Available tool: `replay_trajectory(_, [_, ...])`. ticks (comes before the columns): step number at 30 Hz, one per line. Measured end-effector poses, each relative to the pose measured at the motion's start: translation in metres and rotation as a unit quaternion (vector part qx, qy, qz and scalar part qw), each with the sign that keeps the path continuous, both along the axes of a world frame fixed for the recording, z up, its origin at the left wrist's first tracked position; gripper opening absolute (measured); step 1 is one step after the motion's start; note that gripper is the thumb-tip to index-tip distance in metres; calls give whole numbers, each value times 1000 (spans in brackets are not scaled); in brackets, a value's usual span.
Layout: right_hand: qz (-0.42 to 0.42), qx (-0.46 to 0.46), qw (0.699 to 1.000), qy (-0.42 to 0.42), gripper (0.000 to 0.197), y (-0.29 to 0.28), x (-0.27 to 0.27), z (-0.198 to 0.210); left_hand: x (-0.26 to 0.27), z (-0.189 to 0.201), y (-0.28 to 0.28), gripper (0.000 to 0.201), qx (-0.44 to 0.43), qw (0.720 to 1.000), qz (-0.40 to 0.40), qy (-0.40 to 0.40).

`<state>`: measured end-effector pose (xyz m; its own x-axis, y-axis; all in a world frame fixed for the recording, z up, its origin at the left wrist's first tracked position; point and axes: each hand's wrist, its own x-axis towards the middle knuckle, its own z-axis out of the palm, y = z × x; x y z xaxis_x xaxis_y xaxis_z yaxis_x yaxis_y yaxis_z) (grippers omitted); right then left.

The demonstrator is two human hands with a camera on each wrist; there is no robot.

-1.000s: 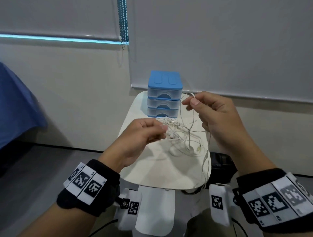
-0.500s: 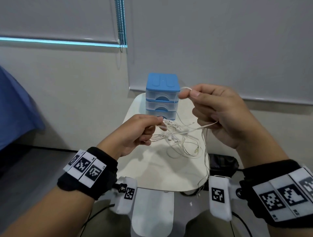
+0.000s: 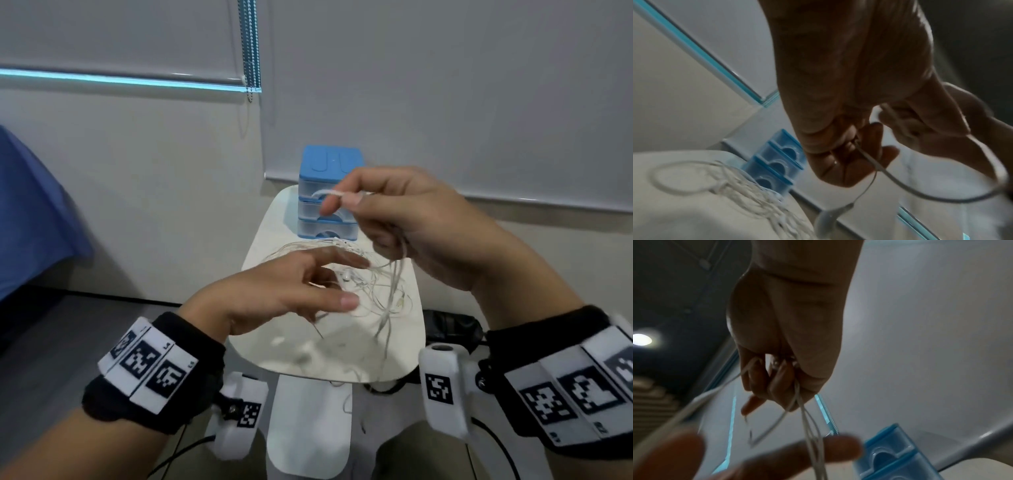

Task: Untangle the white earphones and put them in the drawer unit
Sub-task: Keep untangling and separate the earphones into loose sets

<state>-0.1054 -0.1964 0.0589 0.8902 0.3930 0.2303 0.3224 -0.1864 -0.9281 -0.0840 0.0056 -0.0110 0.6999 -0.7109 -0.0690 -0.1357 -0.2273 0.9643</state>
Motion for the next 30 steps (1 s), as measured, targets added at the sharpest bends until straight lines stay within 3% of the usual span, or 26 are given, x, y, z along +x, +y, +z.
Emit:
replay_trajectory(2, [18,-70,997,1,17,15,5,0,-8,1,-15,32,16,999,-16,-37])
replay_trajectory(3, [19,-98,995,0,16,22,7,0,-11,1,-23,15,15,999,-1,-44])
replay_trajectory(4, [11,-121,993,-7,15,26,9,0,-12,1,-28,12,11,999,19,-44])
replay_trajectory(7, [-58,-151,985,-67,6,28,14,0,-10,-2,-33,31,-40,995,90,-5])
replay_trajectory(9, [-135,-115,979,-102,16,16,19,-8,-7,1,-28,33,-94,988,117,17])
replay_trajectory(13, [-206,33,978,-12,30,-11,18,-35,0,16,-12,36,-178,971,156,12])
replay_trajectory(16, [-108,-33,991,70,28,-22,10,-62,4,29,-5,35,-228,960,164,5])
replay_trajectory(19, [32,-166,977,128,37,-17,-2,-87,5,41,-1,33,-255,953,160,-11])
replay_trajectory(22, [50,-262,959,95,11,-2,-6,-105,5,51,4,32,-270,949,160,-24])
replay_trajectory(23, [51,-272,958,77,2,2,-6,-107,4,54,6,31,-271,949,160,-29])
replay_trajectory(25, [51,-265,961,55,16,6,-5,-103,4,60,11,30,-274,947,163,-39])
replay_trajectory(30, [64,-195,975,90,10,7,5,-91,6,65,24,30,-287,938,188,-52])
